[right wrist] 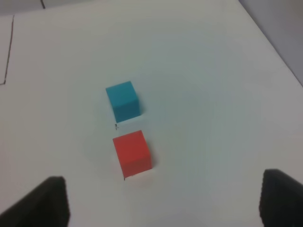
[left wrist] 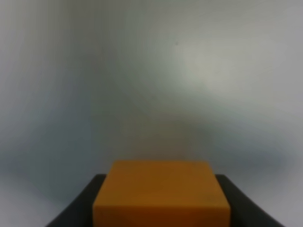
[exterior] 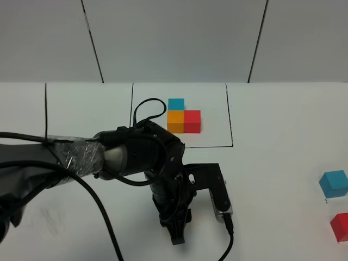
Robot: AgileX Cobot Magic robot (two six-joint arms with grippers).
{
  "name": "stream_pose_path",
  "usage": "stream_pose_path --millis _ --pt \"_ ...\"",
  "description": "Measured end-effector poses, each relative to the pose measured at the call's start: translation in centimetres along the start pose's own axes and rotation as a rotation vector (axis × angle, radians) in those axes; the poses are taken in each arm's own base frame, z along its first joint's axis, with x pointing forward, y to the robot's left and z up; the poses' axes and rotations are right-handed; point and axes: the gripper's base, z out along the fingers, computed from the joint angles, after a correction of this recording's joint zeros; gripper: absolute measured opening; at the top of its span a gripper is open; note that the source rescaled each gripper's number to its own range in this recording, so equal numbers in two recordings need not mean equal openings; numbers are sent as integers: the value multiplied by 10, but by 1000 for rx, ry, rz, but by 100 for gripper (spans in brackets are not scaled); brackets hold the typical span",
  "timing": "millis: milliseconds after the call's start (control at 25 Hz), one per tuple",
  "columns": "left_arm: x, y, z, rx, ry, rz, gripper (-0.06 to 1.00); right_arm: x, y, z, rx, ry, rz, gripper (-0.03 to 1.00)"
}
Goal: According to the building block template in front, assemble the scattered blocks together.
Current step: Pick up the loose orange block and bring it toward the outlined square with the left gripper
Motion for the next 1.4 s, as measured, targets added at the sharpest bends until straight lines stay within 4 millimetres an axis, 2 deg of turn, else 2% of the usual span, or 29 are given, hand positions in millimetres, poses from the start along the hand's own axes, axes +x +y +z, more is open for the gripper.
stream_pose_path --millis 240,520,1160,1240,1400 --pt "9 -3 11 -70 -39 99 0 0 0 0 0 0 0 66" --pt "11 -4 18 -124 -93 177 0 0 0 0 0 0 0 66" --pt "13 -7 18 -99 -65 181 1 0 0 0 0 0 0 66" --pt "14 -7 18 -89 -63 173 9 0 0 0 0 0 0 66" --pt "12 -7 16 -91 -79 143 53 0 0 0 0 0 0 66"
